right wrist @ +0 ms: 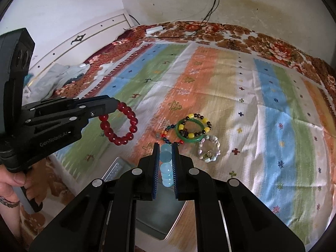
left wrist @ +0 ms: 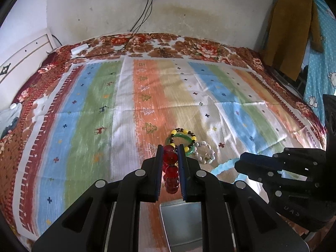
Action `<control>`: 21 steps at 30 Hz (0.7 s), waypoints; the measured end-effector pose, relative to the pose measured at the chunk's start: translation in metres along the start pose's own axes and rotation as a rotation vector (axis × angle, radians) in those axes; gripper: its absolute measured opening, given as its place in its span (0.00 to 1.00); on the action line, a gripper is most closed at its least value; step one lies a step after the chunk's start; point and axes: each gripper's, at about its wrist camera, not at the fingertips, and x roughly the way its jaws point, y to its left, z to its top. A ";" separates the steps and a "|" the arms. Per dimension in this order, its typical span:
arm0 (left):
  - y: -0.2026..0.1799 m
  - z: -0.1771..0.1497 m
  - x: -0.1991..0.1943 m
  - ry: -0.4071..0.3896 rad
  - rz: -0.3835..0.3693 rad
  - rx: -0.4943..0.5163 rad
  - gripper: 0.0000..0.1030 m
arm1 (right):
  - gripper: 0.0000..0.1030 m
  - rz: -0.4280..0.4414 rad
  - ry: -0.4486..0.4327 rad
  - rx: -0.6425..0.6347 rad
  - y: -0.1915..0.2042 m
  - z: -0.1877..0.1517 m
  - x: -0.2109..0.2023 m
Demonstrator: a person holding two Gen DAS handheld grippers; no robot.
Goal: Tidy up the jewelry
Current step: 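Carry both bracelets over the tin box and open both tools to drop them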
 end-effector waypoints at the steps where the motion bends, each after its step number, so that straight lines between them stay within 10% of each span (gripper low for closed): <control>1: -0.001 -0.002 -0.002 -0.003 -0.002 0.000 0.13 | 0.12 -0.002 -0.003 -0.002 0.001 -0.002 -0.002; 21: -0.018 -0.041 -0.024 -0.004 -0.050 0.040 0.13 | 0.12 0.049 0.000 -0.007 0.017 -0.035 -0.023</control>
